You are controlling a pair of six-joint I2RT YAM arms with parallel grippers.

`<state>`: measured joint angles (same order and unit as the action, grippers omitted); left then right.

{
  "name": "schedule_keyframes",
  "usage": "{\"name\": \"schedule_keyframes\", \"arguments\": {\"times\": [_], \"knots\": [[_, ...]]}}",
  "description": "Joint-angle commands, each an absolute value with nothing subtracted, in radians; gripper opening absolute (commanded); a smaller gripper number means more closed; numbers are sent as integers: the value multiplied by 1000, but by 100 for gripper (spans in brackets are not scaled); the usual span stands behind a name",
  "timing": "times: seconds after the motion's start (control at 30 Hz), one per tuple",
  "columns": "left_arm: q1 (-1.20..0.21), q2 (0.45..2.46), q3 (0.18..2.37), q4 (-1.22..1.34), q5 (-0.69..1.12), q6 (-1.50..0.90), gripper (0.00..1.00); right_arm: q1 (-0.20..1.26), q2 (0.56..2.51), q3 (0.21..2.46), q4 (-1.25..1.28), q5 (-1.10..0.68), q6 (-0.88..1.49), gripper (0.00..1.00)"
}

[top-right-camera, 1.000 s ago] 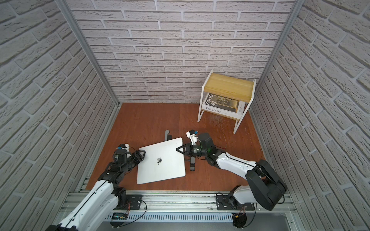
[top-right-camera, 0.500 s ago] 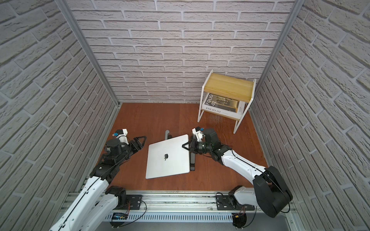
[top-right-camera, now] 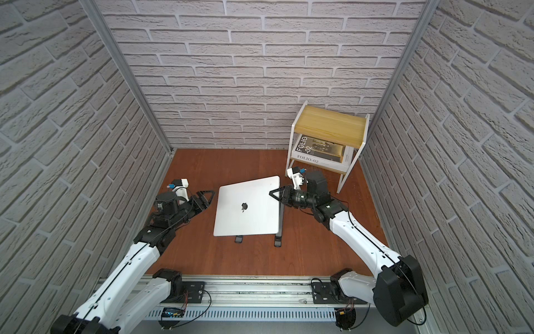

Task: Close the laptop lid and set it aside
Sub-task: Pick up the laptop from the computer stand.

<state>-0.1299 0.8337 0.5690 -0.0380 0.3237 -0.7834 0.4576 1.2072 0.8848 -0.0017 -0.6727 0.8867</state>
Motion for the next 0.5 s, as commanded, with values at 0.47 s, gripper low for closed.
{"name": "schedule_keyframes", "arguments": {"times": [0.47], "knots": [[-74, 1290, 1060, 332, 705, -872, 80, 143, 1084, 1342, -92, -875, 864, 3]]}}
